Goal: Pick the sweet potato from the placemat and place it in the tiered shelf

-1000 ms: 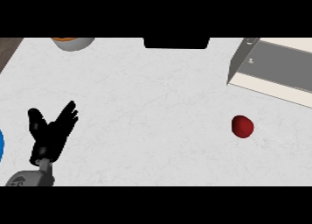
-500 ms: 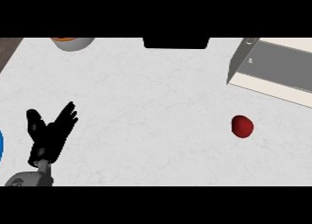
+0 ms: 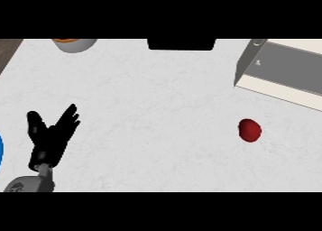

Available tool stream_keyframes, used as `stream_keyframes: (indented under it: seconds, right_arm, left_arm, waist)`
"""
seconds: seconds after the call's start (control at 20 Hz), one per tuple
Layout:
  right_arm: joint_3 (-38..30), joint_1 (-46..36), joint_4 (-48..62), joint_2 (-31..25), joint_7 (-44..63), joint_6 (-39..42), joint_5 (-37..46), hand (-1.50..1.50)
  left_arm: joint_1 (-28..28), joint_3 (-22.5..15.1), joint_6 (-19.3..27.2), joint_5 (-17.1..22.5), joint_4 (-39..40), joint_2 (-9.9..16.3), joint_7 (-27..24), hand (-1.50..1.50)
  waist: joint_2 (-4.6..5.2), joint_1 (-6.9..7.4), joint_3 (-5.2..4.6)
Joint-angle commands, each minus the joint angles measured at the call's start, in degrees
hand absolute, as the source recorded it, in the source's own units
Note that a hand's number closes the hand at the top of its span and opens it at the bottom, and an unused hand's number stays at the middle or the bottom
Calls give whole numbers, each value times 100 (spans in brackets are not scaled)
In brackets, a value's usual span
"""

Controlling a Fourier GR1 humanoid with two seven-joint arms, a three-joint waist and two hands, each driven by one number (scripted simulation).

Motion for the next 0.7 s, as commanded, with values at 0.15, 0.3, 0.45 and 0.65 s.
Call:
stream_keyframes:
  seconds: [0.15,0.3,0.45,0.65]
  right_arm:
    - [-848,-54,150,-36,-1,-331,-715,-150]
    - [-1153,-113,195,42,-83,-417,-1046,-150]
    - [-1503,-176,300,43,-147,-615,-1354,-150]
    - [-1796,-231,261,-9,-1,-1013,-1591,-150]
  left_arm:
    - [149,-65,-1,-103,93,-110,-86,0]
    - [-32,171,-167,22,320,51,-198,0]
    - [328,-87,-54,-133,-78,-90,-70,0]
    - [74,89,-131,-27,139,-46,-79,0]
  waist:
    - [-1,-40,-7]
    - [8,-44,-9]
    - [7,12,-4]
    - [10,-35,-9]
